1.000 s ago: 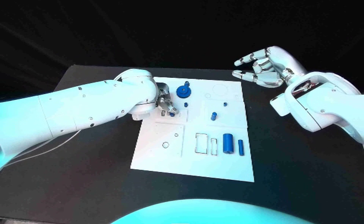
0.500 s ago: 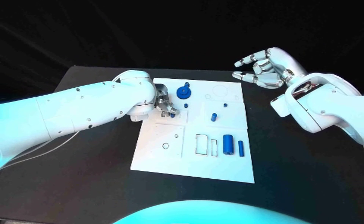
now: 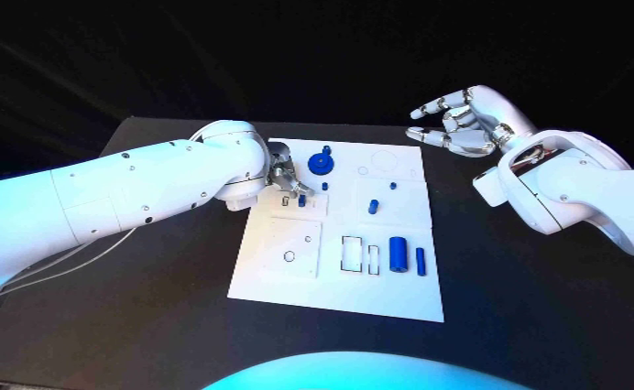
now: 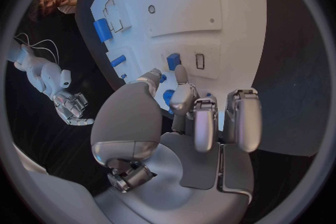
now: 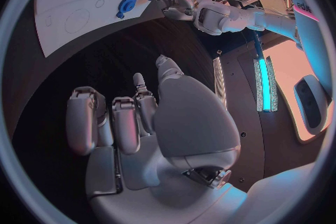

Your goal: Assemble the parts on the task board

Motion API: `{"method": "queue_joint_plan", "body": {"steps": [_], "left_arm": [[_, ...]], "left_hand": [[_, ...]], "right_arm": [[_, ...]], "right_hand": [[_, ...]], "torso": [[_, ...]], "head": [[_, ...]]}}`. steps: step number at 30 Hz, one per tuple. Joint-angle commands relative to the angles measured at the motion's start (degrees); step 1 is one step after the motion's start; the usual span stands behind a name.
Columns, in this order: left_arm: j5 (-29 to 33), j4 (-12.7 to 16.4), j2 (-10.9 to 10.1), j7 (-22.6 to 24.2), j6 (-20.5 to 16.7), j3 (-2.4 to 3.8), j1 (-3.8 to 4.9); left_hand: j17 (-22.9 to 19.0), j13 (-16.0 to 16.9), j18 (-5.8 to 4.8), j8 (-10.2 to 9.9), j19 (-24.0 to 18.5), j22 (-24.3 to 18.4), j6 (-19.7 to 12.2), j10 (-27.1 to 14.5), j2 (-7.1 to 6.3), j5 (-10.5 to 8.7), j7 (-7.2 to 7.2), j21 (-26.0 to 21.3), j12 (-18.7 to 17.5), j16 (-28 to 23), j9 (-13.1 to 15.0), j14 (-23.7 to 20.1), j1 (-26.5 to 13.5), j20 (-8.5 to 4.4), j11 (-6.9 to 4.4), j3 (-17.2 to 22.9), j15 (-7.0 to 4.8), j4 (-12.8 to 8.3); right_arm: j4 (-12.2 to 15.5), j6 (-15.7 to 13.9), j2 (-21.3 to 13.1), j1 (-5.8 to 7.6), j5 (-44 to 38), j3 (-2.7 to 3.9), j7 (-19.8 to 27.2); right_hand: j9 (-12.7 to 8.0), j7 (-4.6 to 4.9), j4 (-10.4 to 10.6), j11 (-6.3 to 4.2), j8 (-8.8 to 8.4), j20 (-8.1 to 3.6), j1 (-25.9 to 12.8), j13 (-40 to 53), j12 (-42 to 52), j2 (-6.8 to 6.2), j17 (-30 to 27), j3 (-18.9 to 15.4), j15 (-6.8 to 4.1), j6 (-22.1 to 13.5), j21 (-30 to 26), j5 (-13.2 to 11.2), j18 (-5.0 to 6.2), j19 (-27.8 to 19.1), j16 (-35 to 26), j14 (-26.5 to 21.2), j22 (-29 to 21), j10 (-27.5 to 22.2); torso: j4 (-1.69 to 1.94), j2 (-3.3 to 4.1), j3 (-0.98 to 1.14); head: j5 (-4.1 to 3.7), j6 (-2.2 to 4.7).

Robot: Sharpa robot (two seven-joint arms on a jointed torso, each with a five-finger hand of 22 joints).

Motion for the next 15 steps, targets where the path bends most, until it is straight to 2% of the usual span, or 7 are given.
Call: {"method": "queue_joint_plan", "body": {"steps": [1,3,7,10,12,15], "left_arm": [[2.73,0.75,-0.69,-0.77,-1.53,0.58,0.54],[3.11,0.88,-1.07,-0.71,-1.39,0.85,1.01],[3.43,-0.28,-1.50,-0.69,-0.02,1.21,2.70],[2.86,-2.34,-1.09,-0.47,0.34,1.32,3.75],[2.14,-4.43,-0.26,-0.18,0.37,1.36,4.29],[1.59,-6.86,0.93,-0.14,1.33,1.37,4.64]], "left_hand": [[13.43,-1.13,-0.11,-0.62,-1.11,4.80,-0.79,-1.09,-0.12,-0.02,0.38,-0.69,-1.22,-0.70,-0.36,5.50,1.34,0.03,0.16,-0.98,0.13,0.01],[13.22,-1.70,-0.02,-1.27,-1.41,4.44,-1.51,-1.55,-0.10,0.01,0.72,-0.91,-1.81,-0.87,-0.77,5.43,1.86,0.05,0.40,-1.40,0.33,0.01],[12.67,-3.59,0.28,-2.59,-2.48,3.18,-2.34,-2.93,0.08,0.01,1.40,-1.65,-3.70,-1.32,-1.92,5.25,3.15,0.15,1.02,-2.17,0.87,0.01],[12.54,-4.31,0.34,-4.34,-2.69,2.94,-3.66,-3.51,0.29,0.01,2.20,-1.85,-4.35,-1.42,-3.46,5.21,3.84,0.24,1.68,-2.62,1.44,0.02],[12.55,-4.42,0.34,-4.67,-2.69,2.92,-3.65,-3.57,0.40,0.01,2.32,-1.88,-4.41,-1.41,-3.90,5.22,4.02,0.28,1.80,-2.73,1.56,0.03],[12.63,-4.49,0.34,-4.93,-2.68,2.93,-3.57,-3.61,0.52,0.01,2.40,-1.90,-4.43,-1.35,-4.29,5.25,4.17,0.30,1.88,-2.83,1.64,0.04]], "right_arm": [[-0.16,0.62,0.07,-0.05,-0.55,0.00,0.31],[-0.24,0.63,0.08,-0.05,-0.55,0.00,0.30],[-0.38,0.64,0.12,-0.07,-0.55,-0.01,0.28],[-0.44,0.64,0.20,-0.07,-0.55,-0.01,0.25],[-0.47,0.66,0.25,-0.08,-0.55,-0.01,0.23],[-0.50,0.68,0.30,-0.08,-0.55,-0.01,0.20]], "right_hand": [[-0.05,-0.06,-0.06,0.06,0.32,-0.04,-0.60,4.21,-0.28,0.16,9.31,-0.24,-0.52,0.30,-0.26,-0.05,1.01,-0.45,-0.27,4.36,7.24,-0.25],[-0.05,-0.06,-0.06,0.06,0.32,-0.04,-0.60,4.21,-0.28,0.16,9.31,-0.24,-0.52,0.30,-0.26,-0.05,1.01,-0.45,-0.27,4.36,7.24,-0.25],[-0.05,-0.06,-0.06,0.06,0.32,-0.04,-0.60,4.21,-0.28,0.16,9.31,-0.24,-0.52,0.30,-0.26,-0.05,1.01,-0.45,-0.27,4.36,7.24,-0.25],[-0.05,-0.06,-0.06,0.06,0.32,-0.04,-0.60,4.21,-0.28,0.16,9.31,-0.24,-0.52,0.30,-0.26,-0.05,1.01,-0.45,-0.27,4.36,7.24,-0.25],[-0.05,-0.07,0.01,0.06,0.33,-0.05,-0.71,4.23,-0.25,0.20,9.38,-0.28,-0.52,0.31,-0.23,-0.03,1.00,-0.42,-0.23,4.38,7.26,-0.22],[-0.05,-0.07,0.01,0.06,0.33,-0.05,-0.71,4.23,-0.25,0.20,9.38,-0.28,-0.52,0.31,-0.23,-0.03,1.00,-0.42,-0.23,4.38,7.26,-0.22]], "torso": [[0.00,0.05,0.03],[-0.03,0.03,0.03],[0.07,0.02,0.04],[0.08,0.02,0.08],[0.04,0.09,-0.02],[-0.01,0.16,-0.06]], "head": [[0.04,0.23],[0.03,0.23],[-0.01,0.38],[0.00,0.53],[0.03,0.61],[0.11,0.71]]}}
